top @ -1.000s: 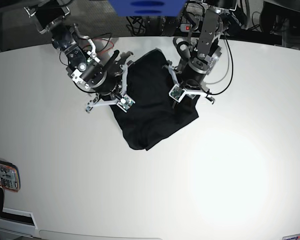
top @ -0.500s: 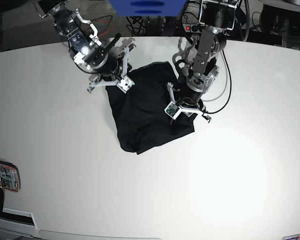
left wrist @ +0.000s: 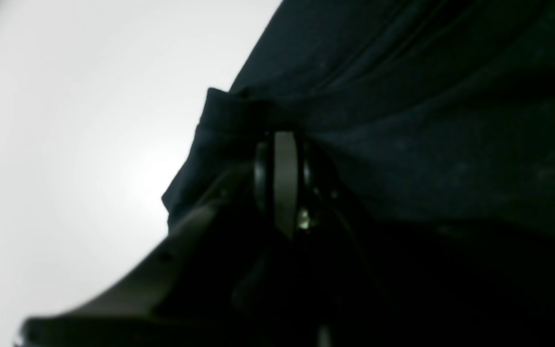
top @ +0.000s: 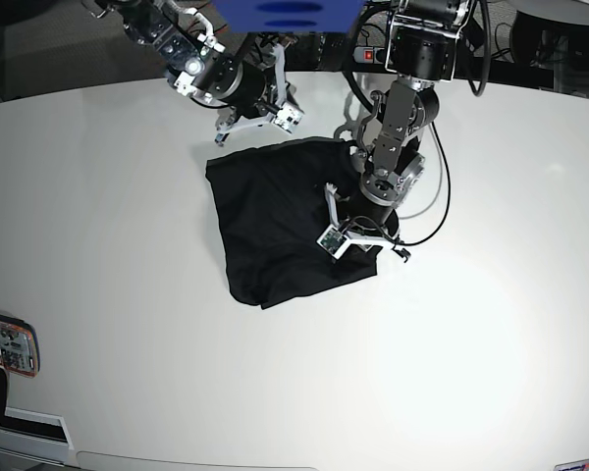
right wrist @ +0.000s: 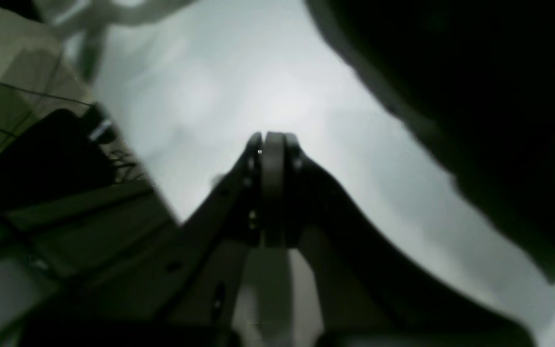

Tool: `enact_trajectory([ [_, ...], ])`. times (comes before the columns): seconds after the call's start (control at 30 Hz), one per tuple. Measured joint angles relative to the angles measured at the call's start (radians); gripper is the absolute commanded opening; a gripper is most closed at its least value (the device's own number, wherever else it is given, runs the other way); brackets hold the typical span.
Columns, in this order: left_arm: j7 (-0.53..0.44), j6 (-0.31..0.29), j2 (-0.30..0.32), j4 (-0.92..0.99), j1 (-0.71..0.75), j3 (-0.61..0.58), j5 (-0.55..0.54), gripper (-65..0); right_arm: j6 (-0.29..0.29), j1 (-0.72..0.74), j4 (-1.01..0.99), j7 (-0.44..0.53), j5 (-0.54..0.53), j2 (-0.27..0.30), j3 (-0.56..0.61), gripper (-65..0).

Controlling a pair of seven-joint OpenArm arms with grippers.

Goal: Fold the T-shirt properly
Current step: 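Regrasp the bundle's edges with both grippers and tug them apart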

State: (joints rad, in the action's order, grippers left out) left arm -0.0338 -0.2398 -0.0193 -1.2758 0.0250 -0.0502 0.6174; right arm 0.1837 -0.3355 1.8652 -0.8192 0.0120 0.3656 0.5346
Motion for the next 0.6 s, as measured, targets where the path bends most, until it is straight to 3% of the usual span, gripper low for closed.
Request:
enact_trajectory([
  [0.2, 0.009, -0.005, -0.005, -0.010, -0.005, 0.000, 0.002, -65.0, 0.000, 0.006, 0.000, -0.002, 0.011, 0.000, -0.006, -65.0],
  [0.6, 0.017, -0.014, -0.003, -0.511, 0.235, -0.017, -0.005, -65.0, 0.010, 0.040, 0.058, -0.014, -0.004, -0.006, -0.190, -65.0],
])
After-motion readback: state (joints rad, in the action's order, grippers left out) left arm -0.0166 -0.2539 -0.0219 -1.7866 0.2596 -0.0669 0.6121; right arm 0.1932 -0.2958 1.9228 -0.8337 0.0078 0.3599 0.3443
